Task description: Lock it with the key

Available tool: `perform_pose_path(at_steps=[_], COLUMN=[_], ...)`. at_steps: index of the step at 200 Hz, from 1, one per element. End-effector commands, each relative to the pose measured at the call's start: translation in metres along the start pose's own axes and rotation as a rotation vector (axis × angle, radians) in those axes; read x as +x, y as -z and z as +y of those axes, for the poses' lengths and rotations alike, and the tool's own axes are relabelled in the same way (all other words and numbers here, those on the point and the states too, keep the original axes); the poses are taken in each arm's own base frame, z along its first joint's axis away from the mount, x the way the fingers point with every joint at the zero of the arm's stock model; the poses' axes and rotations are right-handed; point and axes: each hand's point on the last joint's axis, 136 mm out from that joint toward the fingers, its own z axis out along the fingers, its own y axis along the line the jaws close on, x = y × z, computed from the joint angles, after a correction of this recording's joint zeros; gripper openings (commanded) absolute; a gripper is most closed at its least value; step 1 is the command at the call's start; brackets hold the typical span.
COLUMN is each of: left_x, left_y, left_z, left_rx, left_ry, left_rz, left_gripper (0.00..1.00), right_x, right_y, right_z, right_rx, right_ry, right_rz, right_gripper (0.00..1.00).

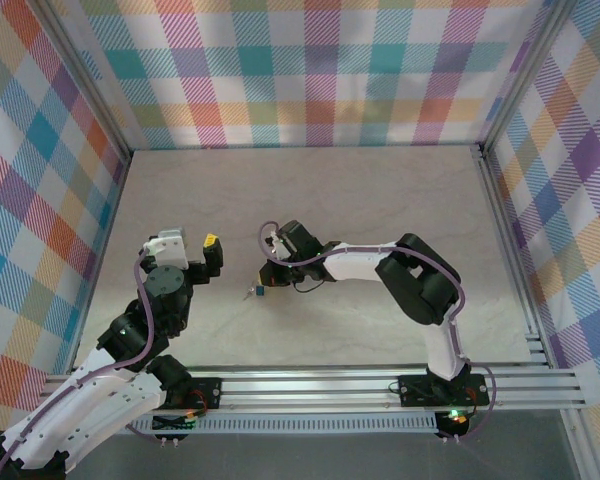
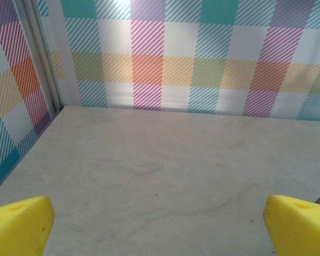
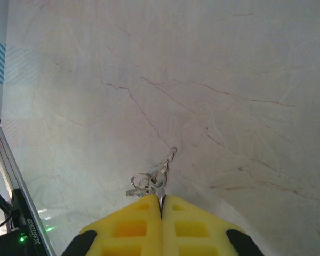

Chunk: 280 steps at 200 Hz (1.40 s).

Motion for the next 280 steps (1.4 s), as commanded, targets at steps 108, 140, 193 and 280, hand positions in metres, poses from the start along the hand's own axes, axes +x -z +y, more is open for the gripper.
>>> perform_pose_path(at_steps=[108, 140, 193, 280], left_x=[-0.001, 0.0, 0.0, -0.001], left_y=[-0.001, -0.001, -0.001, -0.001], left_z=[0.001, 0.001, 0.002, 0.003], left_rx=[0.001, -0.001, 0.001, -0.004], left_ry=[0.021, 0.019, 0.018, 0.018], left_rz=[-0.005, -0.003, -0.003, -0.004], left_gripper=[1.0, 1.0, 1.0, 1.0], right_x=[0.003, 0.005, 0.007, 0.007], right_y=[-0.015, -0.015, -0.013, -0.012], right_z=[-0.003, -0.003, -0.004, -0.005], right_rx=[-0.006, -0.008, 0.001, 0.014], right_ry=[-0.062, -0.065, -0.065, -0.053], right_rz=[0.022, 0.028, 0.037, 0.039], right_gripper=[0.01, 0.06, 0.13, 0.19])
